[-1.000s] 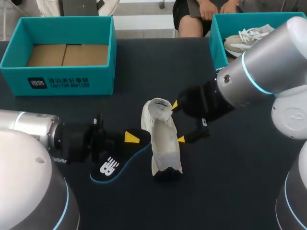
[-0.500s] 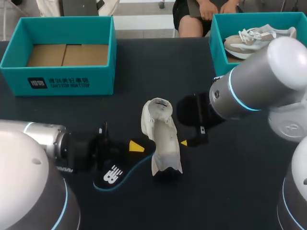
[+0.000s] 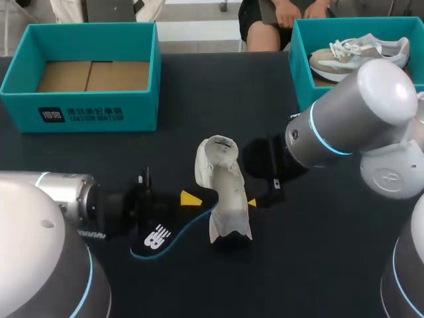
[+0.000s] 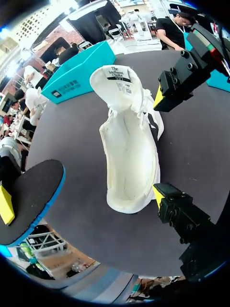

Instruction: Take the shoe out of the shoebox, open the shoe tongue, remove and reinsert the insole, then place the shoe into the shoebox

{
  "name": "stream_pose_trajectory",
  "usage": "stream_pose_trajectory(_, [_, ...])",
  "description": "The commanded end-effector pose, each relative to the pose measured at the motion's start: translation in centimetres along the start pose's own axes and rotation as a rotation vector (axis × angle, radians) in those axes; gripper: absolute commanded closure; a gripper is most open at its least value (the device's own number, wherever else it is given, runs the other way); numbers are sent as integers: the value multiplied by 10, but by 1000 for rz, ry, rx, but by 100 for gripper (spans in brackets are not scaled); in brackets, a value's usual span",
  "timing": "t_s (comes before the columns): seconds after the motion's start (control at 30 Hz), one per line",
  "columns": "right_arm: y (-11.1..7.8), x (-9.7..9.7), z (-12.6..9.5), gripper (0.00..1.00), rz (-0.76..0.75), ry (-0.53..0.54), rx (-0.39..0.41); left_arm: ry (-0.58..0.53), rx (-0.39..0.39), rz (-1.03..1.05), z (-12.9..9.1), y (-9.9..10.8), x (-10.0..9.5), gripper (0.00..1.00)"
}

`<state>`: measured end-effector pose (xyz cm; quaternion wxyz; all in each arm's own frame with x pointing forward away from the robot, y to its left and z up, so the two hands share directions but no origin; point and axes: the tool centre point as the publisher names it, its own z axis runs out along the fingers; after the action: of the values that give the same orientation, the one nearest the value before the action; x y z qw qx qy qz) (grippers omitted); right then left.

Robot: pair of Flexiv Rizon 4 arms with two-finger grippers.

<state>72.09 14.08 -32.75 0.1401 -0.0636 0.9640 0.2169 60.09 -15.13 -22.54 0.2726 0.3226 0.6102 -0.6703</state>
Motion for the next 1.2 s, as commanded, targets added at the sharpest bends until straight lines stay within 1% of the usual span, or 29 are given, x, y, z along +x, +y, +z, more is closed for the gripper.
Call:
stream_pose_trajectory(0.03, [-7,6,8,0,3,-12,-21,-12,2,3,13,-1,-2,100])
stream_pose_trajectory(0.1, [-7,6,8,0,5,-9,-21,-15,4,6,22,1,-2,100])
stream_pose_trajectory(0.13, [-8,6,9,0,8,-11,-23,-20,-11,9,25,2,-2,100])
stream_pose_trajectory(0.23, [-9,7,9,0,13,-19,-26,-23,-5,0,37,8,0,100])
stream_pose_trajectory(0.43, [-9,7,9,0,13,-19,-26,-12,-8,-19,50,19,7,100])
stream_pose_trajectory(0.63, [-9,7,9,0,13,-19,-26,-20,-5,-42,57,34,10,100])
stream_pose_trajectory(0.93, [-9,7,9,0,13,-19,-26,0,-16,-74,68,62,23,100])
stream_pose_trajectory(1.07, [-9,7,9,0,13,-19,-26,3,-17,-96,70,73,26,100])
stream_pose_trajectory(1.2, [-9,7,9,0,13,-19,-26,-6,-24,-144,68,85,31,100])
